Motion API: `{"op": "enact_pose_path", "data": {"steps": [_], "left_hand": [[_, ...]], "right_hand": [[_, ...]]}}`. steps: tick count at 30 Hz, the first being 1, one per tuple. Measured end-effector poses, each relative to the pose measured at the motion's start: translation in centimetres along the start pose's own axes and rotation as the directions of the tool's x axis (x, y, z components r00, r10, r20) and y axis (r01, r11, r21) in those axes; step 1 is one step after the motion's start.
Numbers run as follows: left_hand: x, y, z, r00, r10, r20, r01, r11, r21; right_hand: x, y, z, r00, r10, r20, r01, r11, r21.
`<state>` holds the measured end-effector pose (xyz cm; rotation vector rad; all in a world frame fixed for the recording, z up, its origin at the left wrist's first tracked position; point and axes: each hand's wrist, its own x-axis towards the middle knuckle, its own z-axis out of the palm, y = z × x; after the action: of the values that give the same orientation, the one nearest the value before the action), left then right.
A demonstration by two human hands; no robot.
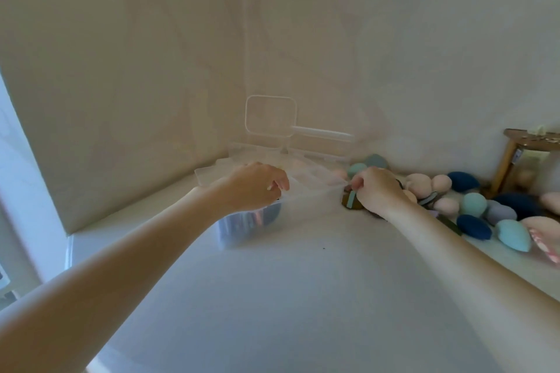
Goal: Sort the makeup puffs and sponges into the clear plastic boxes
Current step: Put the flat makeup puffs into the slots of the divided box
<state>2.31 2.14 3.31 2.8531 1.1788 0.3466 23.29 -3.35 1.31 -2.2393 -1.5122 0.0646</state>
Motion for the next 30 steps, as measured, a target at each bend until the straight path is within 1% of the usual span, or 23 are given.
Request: {"op": "enact_pose_path", "data": {"steps": [1, 3, 6, 9, 11, 13, 17, 21, 25, 28, 30], "left_hand": [[0.2, -0.1, 0.1, 1.0, -0.008, -0.004, 0.008, 1.0, -0.004], [0.5, -0.2, 0.1, 0.999, -0.02, -0.026, 0.019, 1.0, -0.024], [0.5, -0.3, -0.2, 0.999, -0.041, -0.005, 0.041, 0.998, -0.055], [0.4, -0.8, 0.0, 0.998, -0.055, 0.027, 0.056, 0.998, -0.033], [0.3, -1.0, 0.4, 0.998, -0.058, 0.035, 0.059, 0.998, -0.027], [0.3, -1.1, 0.8, 0.997, -0.062, 0.048, 0.063, 0.998, -0.031], [0.6, -1.4, 1.4, 0.997, -0.061, 0.052, 0.064, 0.996, -0.057], [0.5, -1.5, 1.3, 0.999, -0.046, 0.013, 0.047, 0.998, -0.047], [0.1, -1.3, 0.9, 0.999, -0.002, -0.042, 0.0, 0.999, -0.036], [-0.3, -1.4, 0.6, 0.998, 0.017, -0.059, -0.017, 1.0, 0.003], [-0.6, -1.6, 0.5, 0.997, 0.024, -0.071, -0.025, 1.0, -0.009]], "right_hand": [[-0.2, 0.3, 0.3, 0.999, 0.001, 0.054, 0.0, 1.0, -0.031], [-0.2, 0.6, 1.2, 0.993, -0.033, 0.11, 0.04, 0.997, -0.059], [0.9, 1.1, 3.1, 0.991, -0.029, 0.131, 0.044, 0.993, -0.114], [1.2, 1.0, 3.7, 0.989, -0.024, 0.148, 0.056, 0.975, -0.215], [1.1, 0.9, 3.8, 0.991, -0.038, 0.131, 0.069, 0.967, -0.247], [1.3, 0.9, 4.0, 0.993, -0.052, 0.106, 0.077, 0.967, -0.242], [1.5, 1.3, 4.0, 0.997, -0.047, 0.066, 0.055, 0.991, -0.121], [1.6, 1.5, 4.1, 0.995, -0.035, 0.095, 0.05, 0.986, -0.16], [1.5, 1.5, 4.5, 0.992, -0.061, 0.111, 0.084, 0.973, -0.214], [1.3, 1.5, 4.4, 0.998, -0.054, 0.035, 0.059, 0.985, -0.16], [1.1, 1.6, 4.3, 0.998, -0.065, 0.016, 0.067, 0.985, -0.159]]}}
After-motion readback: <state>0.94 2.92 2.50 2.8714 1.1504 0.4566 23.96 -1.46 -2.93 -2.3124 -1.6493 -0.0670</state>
